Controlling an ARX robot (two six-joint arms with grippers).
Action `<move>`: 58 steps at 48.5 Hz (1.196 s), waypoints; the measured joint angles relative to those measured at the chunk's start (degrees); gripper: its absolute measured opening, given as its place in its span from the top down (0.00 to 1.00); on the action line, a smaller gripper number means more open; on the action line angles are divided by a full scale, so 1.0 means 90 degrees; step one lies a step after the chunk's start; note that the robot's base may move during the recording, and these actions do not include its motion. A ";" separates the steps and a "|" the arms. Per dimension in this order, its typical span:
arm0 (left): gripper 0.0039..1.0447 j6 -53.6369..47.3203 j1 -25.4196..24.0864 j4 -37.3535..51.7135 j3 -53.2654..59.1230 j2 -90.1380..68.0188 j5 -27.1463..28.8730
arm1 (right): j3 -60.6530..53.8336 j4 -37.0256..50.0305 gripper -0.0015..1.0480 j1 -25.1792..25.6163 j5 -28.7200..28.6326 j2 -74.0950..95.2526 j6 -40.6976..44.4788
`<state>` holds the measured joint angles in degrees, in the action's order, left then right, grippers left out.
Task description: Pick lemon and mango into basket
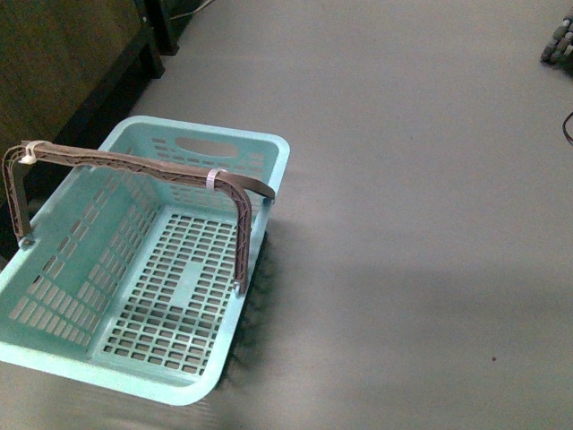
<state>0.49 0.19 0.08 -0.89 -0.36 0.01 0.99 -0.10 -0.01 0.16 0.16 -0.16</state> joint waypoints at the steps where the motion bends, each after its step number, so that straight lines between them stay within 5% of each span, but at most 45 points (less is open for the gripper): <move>1: 0.06 0.0000 0.0000 0.0000 0.0000 0.0000 -0.0002 | 0.0000 0.0000 0.08 0.0000 0.0000 0.0000 0.0000; 23: 0.06 0.0002 0.0000 0.0000 0.0000 0.0000 0.0000 | 0.0000 0.0000 0.08 0.0000 0.0000 0.0000 0.0000; 29: 0.06 0.1299 0.0180 -0.1591 -0.0619 -0.0899 0.0687 | 0.0000 0.0000 0.08 0.0000 0.0000 0.0000 0.0000; 35: 0.06 0.3211 -0.0019 -0.1979 -0.0828 -0.1882 0.0444 | 0.0000 0.0000 0.08 0.0000 0.0002 0.0000 0.0000; 46: 0.06 0.4835 -0.0267 -0.0226 -0.0950 -0.3672 0.0046 | 0.0000 0.0000 0.08 0.0000 0.0000 0.0000 0.0000; 58: 0.06 0.6943 0.0767 0.3415 -0.1826 -0.8235 0.0403 | 0.0000 0.0000 0.08 0.0000 0.0000 0.0000 0.0000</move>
<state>62.98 7.09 30.81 -17.32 -74.48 3.64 0.99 -0.10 -0.01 0.16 0.16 -0.16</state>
